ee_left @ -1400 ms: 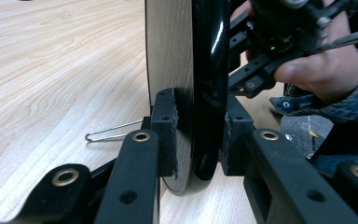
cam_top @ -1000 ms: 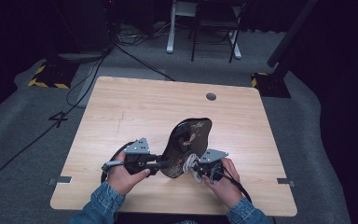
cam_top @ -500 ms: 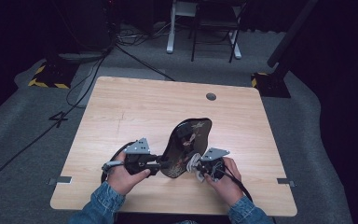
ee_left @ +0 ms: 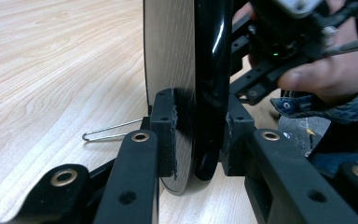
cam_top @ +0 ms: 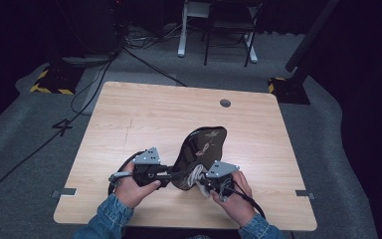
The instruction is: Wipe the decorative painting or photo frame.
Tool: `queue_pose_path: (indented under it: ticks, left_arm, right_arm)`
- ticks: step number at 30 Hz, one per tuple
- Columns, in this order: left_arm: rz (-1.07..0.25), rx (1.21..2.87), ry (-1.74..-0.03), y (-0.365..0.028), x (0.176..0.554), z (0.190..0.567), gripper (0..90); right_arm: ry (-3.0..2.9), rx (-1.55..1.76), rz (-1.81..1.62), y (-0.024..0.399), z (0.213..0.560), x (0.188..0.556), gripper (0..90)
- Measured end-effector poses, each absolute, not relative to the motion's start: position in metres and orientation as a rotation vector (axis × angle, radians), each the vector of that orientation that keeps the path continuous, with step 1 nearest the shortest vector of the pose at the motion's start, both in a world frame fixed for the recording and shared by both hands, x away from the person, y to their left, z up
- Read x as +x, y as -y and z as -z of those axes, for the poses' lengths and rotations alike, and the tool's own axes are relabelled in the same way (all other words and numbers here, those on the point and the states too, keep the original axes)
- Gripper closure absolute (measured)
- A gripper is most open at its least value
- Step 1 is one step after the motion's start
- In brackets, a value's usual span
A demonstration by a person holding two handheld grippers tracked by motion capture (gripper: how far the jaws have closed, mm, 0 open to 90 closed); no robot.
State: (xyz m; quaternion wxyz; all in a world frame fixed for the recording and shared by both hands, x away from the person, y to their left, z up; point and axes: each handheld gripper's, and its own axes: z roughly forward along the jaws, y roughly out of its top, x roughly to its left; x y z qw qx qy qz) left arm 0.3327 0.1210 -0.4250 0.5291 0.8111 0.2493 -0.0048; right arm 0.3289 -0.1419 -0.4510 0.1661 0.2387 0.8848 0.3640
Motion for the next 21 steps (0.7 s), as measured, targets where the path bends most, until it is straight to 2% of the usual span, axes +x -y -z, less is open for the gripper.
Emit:
queue_pose_path:
  ticks: [9, 21]
  left_arm:
    - [0.017, 1.938, -0.598, -0.121, 0.333, 0.425, 72.4]
    - [0.02, 1.936, -0.603, -0.121, 0.333, 0.425, 72.3]
  right_arm:
    - [-2.517, 0.596, -1.079, 0.129, 0.439, 0.318, 77.3]
    - [-2.565, 0.667, -1.061, 0.135, 0.451, 0.326, 78.3]
